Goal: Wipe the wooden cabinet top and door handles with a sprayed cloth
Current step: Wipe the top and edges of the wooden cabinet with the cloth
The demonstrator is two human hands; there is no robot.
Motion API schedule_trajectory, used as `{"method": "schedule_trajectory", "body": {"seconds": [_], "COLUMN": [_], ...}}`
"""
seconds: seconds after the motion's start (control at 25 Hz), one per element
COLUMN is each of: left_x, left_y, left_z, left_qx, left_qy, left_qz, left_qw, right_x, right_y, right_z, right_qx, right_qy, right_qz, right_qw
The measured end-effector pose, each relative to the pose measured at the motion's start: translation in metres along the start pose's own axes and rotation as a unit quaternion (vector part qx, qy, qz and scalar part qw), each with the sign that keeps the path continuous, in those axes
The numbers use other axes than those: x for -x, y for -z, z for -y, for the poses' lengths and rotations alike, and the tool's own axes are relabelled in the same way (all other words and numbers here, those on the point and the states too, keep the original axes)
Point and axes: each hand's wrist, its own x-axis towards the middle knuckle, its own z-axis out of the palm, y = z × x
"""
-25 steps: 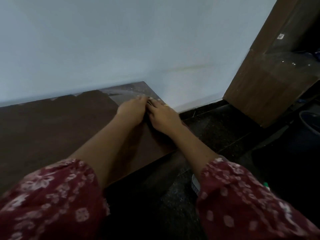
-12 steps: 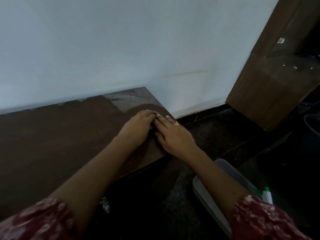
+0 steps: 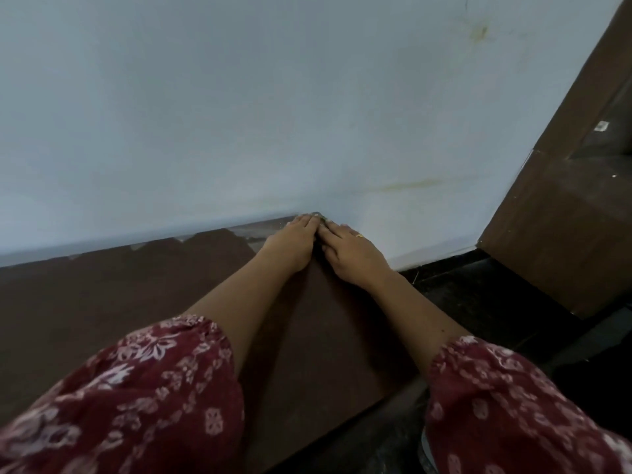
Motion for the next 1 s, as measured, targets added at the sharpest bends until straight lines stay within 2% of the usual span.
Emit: {"method": "schedule_trajectory", "body": {"seconds": [0.2,0.36,0.44,0.52,0.8,1.0], "left_x": [-0.012,0.024,0.034,0.027,-0.034,-0.03], "left_y": [0.026,0.041,0.042,0.041,0.025,0.023], "left_z": [0.045,0.091,0.094,0.085,0.032,0.001], "left_qx": [-0.051,-0.075,-0.061,-0.066,-0.125,-0.119], "left_qy": [0.052,0.099,0.099,0.076,0.043,-0.009], "left_qz": [-0.015,-0.031,-0.05,-0.056,-0.013,0.029], "left_qw": [0.997,0.992,0.992,0.993,0.991,0.992], "right_x": [-0.056,-0.067,-0.063,-0.061,-0.07,-0.029], "right_y": [-0.008,-0.019,-0.016,-0.009,-0.007,-0.007], "right_z": [0.031,0.076,0.077,0.065,0.012,0.011], "right_qx": [-0.007,-0.028,-0.083,-0.128,-0.081,-0.072], "right_qy": [0.048,0.133,0.142,0.114,-0.026,-0.091], "right_qz": [0.014,0.021,0.027,0.03,-0.012,-0.063], "right_qw": [0.999,0.991,0.986,0.985,0.996,0.991]}}
